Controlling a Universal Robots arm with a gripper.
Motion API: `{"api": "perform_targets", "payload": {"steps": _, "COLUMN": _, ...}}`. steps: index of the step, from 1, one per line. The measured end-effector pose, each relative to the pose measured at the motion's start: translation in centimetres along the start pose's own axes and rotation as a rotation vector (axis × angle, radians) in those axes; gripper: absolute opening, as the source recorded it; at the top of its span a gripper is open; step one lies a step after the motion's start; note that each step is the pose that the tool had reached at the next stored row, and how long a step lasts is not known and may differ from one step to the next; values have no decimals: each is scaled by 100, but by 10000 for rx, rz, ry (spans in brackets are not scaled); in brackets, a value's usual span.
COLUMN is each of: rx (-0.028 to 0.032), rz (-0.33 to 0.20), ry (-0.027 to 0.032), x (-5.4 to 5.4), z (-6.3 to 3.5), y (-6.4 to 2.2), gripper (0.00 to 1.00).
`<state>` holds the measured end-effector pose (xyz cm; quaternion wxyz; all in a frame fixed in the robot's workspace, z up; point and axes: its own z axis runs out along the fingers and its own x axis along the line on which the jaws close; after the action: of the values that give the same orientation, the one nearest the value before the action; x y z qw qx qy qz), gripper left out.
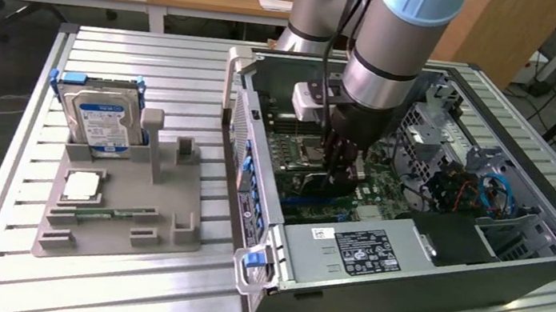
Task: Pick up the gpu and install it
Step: 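Insert the gpu into the slot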
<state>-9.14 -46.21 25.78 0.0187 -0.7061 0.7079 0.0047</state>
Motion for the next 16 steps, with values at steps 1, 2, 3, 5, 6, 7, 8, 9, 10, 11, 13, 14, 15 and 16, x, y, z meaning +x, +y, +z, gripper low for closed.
{"api": "perform_targets", "payload": {"steps": 1, "rx": 1, "rz": 1, "ry": 0, "x": 0, "z": 0, "y": 2, "gripper": 26}}
{"api": "perform_targets", "payload": {"steps": 2, "rx": 2, "rz": 1, "ry": -1, "x": 0, "z": 1, "y": 5, "gripper": 26}}
{"api": "perform_targets", "payload": {"steps": 3, "rx": 2, "rz": 1, "ry": 0, "x": 0, "z": 2, "y": 7, "gripper": 26}}
{"api": "perform_targets", "payload": {"steps": 5, "rx": 1, "rz": 21, "ry": 2, "x": 1, "z": 5, "y": 8, "gripper": 26}}
{"api": "perform_targets", "payload": {"steps": 6, "rx": 1, "rz": 27, "ry": 3, "x": 1, "z": 7, "y": 10, "gripper": 26}}
{"api": "perform_targets", "payload": {"steps": 7, "rx": 2, "rz": 29, "ry": 1, "x": 1, "z": 11, "y": 12, "gripper": 26}}
{"api": "perform_targets", "payload": {"steps": 8, "rx": 2, "rz": 30, "ry": 0, "x": 1, "z": 15, "y": 13, "gripper": 26}}
{"api": "perform_targets", "payload": {"steps": 9, "rx": 1, "rz": 31, "ry": 2, "x": 1, "z": 18, "y": 14, "gripper": 26}}
{"api": "perform_targets", "payload": {"steps": 10, "rx": 1, "rz": 33, "ry": 3, "x": 1, "z": 20, "y": 15, "gripper": 26}}
{"api": "perform_targets", "payload": {"steps": 11, "rx": 0, "rz": 35, "ry": 4, "x": 1, "z": 21, "y": 16, "gripper": 26}}
{"api": "perform_targets", "payload": {"steps": 13, "rx": 0, "rz": 43, "ry": 4, "x": 2, "z": 27, "y": 16, "gripper": 26}}
{"api": "perform_targets", "payload": {"steps": 14, "rx": 0, "rz": 51, "ry": 4, "x": 2, "z": 30, "y": 17, "gripper": 26}}
{"api": "perform_targets", "payload": {"steps": 15, "rx": 5, "rz": 58, "ry": 0, "x": 1, "z": 37, "y": 17, "gripper": 26}}
{"api": "perform_targets", "payload": {"steps": 16, "rx": 6, "rz": 61, "ry": -2, "x": 2, "z": 41, "y": 18, "gripper": 26}}
